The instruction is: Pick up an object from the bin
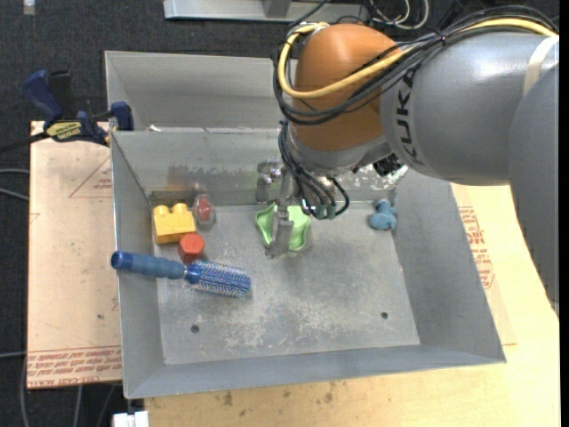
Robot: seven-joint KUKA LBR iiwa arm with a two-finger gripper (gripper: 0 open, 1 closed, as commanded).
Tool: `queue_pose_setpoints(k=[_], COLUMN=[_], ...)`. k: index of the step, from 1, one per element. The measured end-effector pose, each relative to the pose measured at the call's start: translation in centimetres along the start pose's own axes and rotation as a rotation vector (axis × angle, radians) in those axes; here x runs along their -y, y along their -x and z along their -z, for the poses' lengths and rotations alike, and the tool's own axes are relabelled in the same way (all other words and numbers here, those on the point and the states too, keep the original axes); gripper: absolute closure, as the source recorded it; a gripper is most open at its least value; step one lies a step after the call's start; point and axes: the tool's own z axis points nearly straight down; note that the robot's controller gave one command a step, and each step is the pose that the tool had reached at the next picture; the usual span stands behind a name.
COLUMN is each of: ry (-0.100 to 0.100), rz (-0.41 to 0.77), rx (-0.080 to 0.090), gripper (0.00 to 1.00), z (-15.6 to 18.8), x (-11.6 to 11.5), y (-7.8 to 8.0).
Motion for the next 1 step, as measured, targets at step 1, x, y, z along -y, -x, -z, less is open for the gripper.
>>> queue_pose_setpoints(k=[1], ry=[0.0], rz=[0.059], rx=[-0.001], gripper=[0.0], z=[-13.99], x=[-3.74], y=[-2.07])
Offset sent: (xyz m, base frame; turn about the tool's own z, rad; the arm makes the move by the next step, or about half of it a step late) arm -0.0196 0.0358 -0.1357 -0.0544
